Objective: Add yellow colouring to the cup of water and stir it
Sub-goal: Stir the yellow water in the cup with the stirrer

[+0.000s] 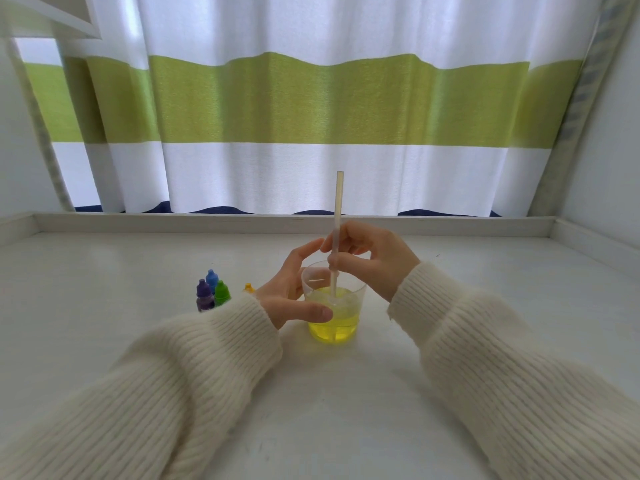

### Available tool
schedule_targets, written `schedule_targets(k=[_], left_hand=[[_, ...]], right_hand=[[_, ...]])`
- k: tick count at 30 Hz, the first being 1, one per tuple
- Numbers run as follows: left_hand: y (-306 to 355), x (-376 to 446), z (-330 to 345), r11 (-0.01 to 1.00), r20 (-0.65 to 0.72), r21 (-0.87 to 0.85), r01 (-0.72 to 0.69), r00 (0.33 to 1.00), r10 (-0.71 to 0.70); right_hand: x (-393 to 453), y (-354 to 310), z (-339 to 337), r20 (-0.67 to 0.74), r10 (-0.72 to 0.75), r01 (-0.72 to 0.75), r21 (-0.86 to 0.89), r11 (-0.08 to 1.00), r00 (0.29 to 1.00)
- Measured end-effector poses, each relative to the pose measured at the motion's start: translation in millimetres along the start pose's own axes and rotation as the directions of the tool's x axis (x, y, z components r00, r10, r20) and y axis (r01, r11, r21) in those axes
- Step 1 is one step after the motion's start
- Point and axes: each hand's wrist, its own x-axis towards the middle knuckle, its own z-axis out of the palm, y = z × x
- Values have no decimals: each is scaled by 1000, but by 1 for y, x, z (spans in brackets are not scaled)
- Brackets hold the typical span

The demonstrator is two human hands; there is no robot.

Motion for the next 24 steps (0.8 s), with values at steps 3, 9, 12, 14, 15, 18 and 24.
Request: schedule_targets(k=[3,9,12,14,15,18,24], left_hand=[[1,-1,0,1000,17,-7,-11,1000,11],[2,0,2,1000,-3,-13,-12,1000,12],[1,1,1,1000,0,1,-5,1000,5],[0,1,1,1000,-3,8,4,1000,-4],[0,1,1,1000,-9,8,10,1000,-10],[1,-1,1,1000,-11,-3,21,1000,-21],[5,-2,3,999,-28,-16,30,999,-31]], right_hand=[[0,1,0,6,-9,9,-5,1000,1000],[0,0,1,2,-30,30,-28,999,1000],[1,1,0,-12,-35,34,-56,998,999],[2,3,0,-27,-30,28,-87,996,999],[3,4,-1,-31,-28,24,-107,994,999],[3,6,-2,-41,-27,20,-167,986,999],[3,10,-5,-98,-31,6,-250,968,995]])
